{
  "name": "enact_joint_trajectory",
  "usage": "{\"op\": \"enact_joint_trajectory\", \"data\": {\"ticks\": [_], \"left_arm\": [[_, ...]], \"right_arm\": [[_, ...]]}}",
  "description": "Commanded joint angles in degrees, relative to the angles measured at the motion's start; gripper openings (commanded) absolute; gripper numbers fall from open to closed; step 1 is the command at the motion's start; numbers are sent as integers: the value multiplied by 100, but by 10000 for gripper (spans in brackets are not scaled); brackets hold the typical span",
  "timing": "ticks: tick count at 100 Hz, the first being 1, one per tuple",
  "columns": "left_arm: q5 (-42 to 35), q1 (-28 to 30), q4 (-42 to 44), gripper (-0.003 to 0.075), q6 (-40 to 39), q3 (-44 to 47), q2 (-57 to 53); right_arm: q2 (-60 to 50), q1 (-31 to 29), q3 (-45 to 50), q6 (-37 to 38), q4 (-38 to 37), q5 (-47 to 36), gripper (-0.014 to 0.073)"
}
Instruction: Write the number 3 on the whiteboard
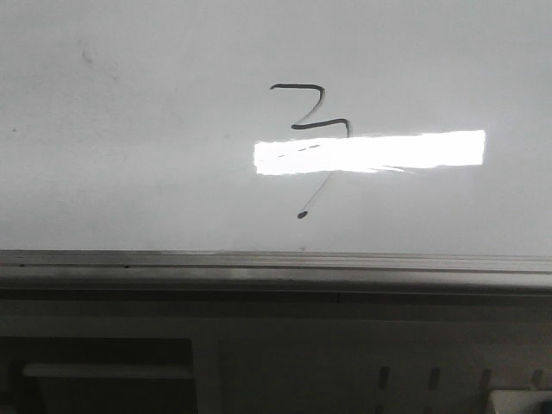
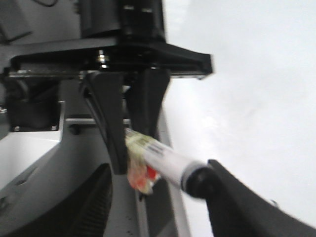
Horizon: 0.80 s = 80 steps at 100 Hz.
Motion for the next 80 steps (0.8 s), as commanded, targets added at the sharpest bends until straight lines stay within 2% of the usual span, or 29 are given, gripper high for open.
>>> {"op": "enact_joint_trajectory", "data": {"ticks": [1, 16, 23, 30, 40, 66, 80], "left_arm": [[-872, 28, -322, -20, -246, 49, -44], [-2307, 28, -379, -20, -669, 648, -44], [-3102, 28, -499, -20, -866, 964, -28], [-3801, 28, -760, -20, -878, 1259, 9], [-4527, 28, -1208, -20, -878, 1584, 152], [-5089, 17, -1711, -20, -878, 1738, 823], [-5668, 17, -2069, -20, -878, 1738, 1107]], "right_arm": [[-433, -519, -188, 289, -253, -380, 366], [-983, -1093, -188, 405, -422, -96, 365], [-1152, -1190, -188, 598, -422, 33, 329], [-1275, -1216, -178, 792, -446, 84, 204], [-1333, -1216, -178, 900, -449, 137, -72], [-1333, -1216, -178, 1081, -469, 127, -61], [-1333, -1216, -178, 1081, -469, 114, -61]]}}
